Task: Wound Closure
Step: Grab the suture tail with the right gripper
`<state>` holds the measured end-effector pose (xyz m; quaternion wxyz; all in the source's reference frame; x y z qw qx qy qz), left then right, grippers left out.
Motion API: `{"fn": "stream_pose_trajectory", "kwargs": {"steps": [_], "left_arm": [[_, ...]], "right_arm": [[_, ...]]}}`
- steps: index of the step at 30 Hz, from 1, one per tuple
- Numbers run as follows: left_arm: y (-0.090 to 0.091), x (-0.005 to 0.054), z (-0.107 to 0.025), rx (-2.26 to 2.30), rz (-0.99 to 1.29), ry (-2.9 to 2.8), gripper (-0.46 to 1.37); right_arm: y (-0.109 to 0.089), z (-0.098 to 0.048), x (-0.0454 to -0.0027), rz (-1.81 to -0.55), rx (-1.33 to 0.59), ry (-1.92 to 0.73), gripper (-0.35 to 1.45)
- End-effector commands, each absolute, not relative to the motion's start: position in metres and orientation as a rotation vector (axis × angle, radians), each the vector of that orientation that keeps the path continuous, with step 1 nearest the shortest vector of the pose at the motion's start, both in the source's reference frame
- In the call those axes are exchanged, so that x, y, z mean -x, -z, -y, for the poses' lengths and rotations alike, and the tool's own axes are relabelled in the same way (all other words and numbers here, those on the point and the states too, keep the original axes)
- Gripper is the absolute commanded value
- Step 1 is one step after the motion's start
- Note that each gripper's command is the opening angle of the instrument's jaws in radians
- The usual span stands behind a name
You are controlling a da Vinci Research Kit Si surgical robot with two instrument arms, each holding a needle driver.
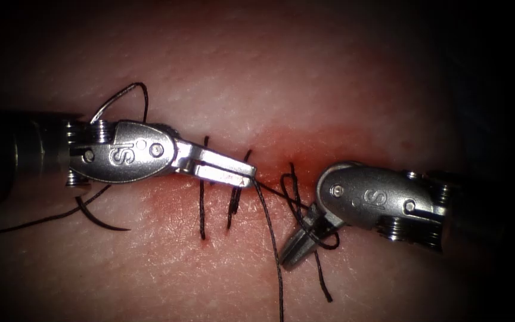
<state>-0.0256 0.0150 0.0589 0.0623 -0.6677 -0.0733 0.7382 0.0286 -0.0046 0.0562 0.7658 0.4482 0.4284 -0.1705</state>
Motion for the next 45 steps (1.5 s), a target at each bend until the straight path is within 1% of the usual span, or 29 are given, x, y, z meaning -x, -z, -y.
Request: {"fn": "stream_pose_trajectory", "kwargs": {"steps": [1, 7, 14, 19, 25, 26, 28, 33, 37, 39, 42, 44, 45], "left_arm": [[-0.0588, 0.0256, -0.0149, 2.019, 0.223, -2.232, -0.35], [-0.0587, 0.0256, -0.0148, 2.019, 0.223, -2.231, -0.35], [-0.0585, 0.0256, -0.0152, 2.017, 0.229, -2.232, -0.35], [-0.0583, 0.0256, -0.0151, 2.015, 0.229, -2.232, -0.35], [-0.0584, 0.0257, -0.0151, 2.02, 0.221, -2.232, -0.35], [-0.0584, 0.0257, -0.0151, 2.02, 0.221, -2.232, -0.35], [-0.0584, 0.0257, -0.0151, 2.017, 0.226, -2.228, -0.35], [-0.0584, 0.0257, -0.0151, 2.017, 0.226, -2.228, -0.35], [-0.0585, 0.0256, -0.0154, 2.025, 0.22, -2.215, -0.35], [-0.0586, 0.0256, -0.0156, 2.029, 0.211, -2.201, -0.35], [-0.0586, 0.0256, -0.0158, 2.028, 0.212, -2.201, -0.35], [-0.0586, 0.0255, -0.016, 2.03, 0.212, -2.196, -0.35], [-0.0586, 0.0256, -0.016, 2.03, 0.212, -2.196, -0.35]], "right_arm": [[-0.0561, 0.0046, -0.0286, -0.931, -0.974, 0.372, -0.12], [-0.0559, 0.0046, -0.0286, -0.929, -0.977, 0.367, 0.0], [-0.0552, 0.0033, -0.0285, -0.947, -0.977, 0.381, 0.0], [-0.0547, 0.0021, -0.0283, -0.981, -0.962, 0.421, 0.06], [-0.0544, 0.0012, -0.0284, -1.039, -0.923, 0.506, 0.33], [-0.0544, 0.0011, -0.0284, -1.043, -0.921, 0.513, 0.35], [-0.0544, 0.001, -0.0285, -1.06, -0.911, 0.542, 0.51], [-0.0541, 0.0012, -0.0287, -1.101, -0.891, 0.619, 0.75], [-0.0537, 0.0016, -0.0289, -1.139, -0.869, 0.693, 1.04], [-0.0535, 0.0017, -0.0289, -1.16, -0.859, 0.726, 1.14], [-0.0534, 0.0018, -0.029, -1.16, -0.849, 0.769, 1.19], [-0.0533, 0.002, -0.029, -1.135, -0.832, 0.838, 1.22], [-0.0533, 0.0021, -0.029, -1.113, -0.838, 0.86, 1.2]]}}
